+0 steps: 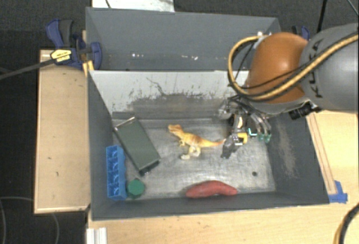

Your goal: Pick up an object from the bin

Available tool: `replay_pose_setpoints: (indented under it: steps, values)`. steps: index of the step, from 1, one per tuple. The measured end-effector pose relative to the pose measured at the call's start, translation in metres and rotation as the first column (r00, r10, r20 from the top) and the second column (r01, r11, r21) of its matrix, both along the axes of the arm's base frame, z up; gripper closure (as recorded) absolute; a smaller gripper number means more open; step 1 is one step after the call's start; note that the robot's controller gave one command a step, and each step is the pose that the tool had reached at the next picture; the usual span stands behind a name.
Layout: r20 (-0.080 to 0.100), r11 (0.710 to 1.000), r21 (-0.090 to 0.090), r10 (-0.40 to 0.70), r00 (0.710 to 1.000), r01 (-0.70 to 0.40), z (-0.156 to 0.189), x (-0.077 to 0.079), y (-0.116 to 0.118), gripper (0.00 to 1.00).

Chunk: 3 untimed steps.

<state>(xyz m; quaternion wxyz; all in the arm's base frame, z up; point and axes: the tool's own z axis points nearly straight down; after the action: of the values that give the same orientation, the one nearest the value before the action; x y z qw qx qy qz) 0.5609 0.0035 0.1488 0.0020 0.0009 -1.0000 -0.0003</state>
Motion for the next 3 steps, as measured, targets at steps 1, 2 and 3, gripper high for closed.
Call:
replay_pose_setpoints:
  steps: [1,2,3]
  values:
    - [0.007,1.0,0.0,0.0,1.0,0.0,0.003,0.002,0.0,0.0]
    - [0.016,0.989,0.001,-0.151,0.988,0.151,-0.02,-0.002,0.008,0.0]
    - [0.002,0.94,0.003,-0.34,0.94,0.34,-0.063,-0.009,-0.008,0.0]
